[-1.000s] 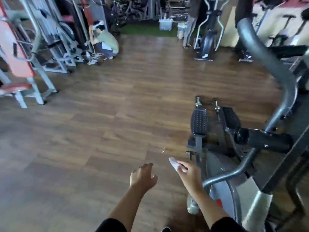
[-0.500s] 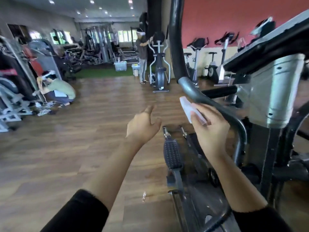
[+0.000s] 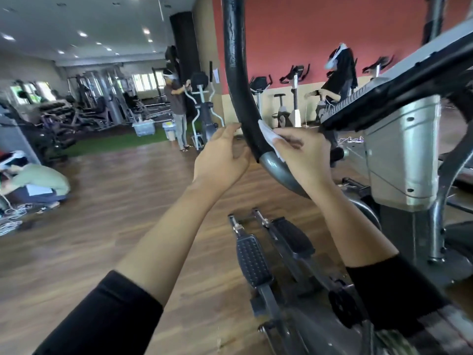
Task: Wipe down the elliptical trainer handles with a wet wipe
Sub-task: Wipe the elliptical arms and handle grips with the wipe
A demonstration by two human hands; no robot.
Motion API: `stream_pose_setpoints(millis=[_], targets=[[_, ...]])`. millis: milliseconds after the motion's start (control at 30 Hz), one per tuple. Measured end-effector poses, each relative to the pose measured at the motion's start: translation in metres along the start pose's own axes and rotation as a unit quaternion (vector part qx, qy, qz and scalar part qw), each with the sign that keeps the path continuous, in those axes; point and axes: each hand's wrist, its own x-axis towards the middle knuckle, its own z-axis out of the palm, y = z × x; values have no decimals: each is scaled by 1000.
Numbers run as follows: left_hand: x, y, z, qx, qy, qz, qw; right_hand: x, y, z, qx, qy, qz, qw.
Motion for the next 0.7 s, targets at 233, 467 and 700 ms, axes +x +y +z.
stream_pose_setpoints(millis=[233,467,700], targets=[[21,-5,18,-74,42,11,996,12,5,1,93,-45,56,993],[39,-3,26,-101,115,29,988,28,9,6,200,-90,85,972],[46,-1,29,-124,133,21,983,35,16,1,189,-127,90,970]])
